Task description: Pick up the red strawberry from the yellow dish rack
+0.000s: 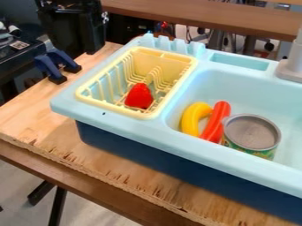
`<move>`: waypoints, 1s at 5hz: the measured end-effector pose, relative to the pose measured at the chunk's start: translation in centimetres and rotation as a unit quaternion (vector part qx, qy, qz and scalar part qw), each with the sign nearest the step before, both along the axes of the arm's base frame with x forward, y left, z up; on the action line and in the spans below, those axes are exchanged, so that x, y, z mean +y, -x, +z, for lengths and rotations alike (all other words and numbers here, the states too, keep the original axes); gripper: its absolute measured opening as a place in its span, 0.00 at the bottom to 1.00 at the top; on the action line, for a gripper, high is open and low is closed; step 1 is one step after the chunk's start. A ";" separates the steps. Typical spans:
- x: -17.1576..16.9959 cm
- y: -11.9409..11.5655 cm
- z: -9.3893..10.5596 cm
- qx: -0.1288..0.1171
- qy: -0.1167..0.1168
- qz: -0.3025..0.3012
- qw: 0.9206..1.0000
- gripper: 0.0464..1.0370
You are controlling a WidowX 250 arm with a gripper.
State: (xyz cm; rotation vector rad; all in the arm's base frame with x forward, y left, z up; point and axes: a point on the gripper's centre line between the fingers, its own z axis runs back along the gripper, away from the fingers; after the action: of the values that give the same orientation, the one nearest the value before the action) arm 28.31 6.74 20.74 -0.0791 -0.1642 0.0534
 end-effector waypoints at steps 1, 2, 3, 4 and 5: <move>-0.1 0.0 -0.9 0.014 0.004 -0.002 1.000 0.96; -1.3 -1.5 -2.2 0.008 -0.018 -0.031 0.999 0.96; -2.9 -3.3 -3.9 0.002 -0.019 -0.051 0.999 0.96; -3.8 -4.2 -5.2 -0.004 -0.021 -0.064 0.998 0.96; -4.3 -5.1 -7.0 0.005 -0.021 -0.071 0.997 0.96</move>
State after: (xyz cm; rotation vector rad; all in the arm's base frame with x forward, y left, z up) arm 33.36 2.41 13.73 -0.0492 -0.1496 -0.0907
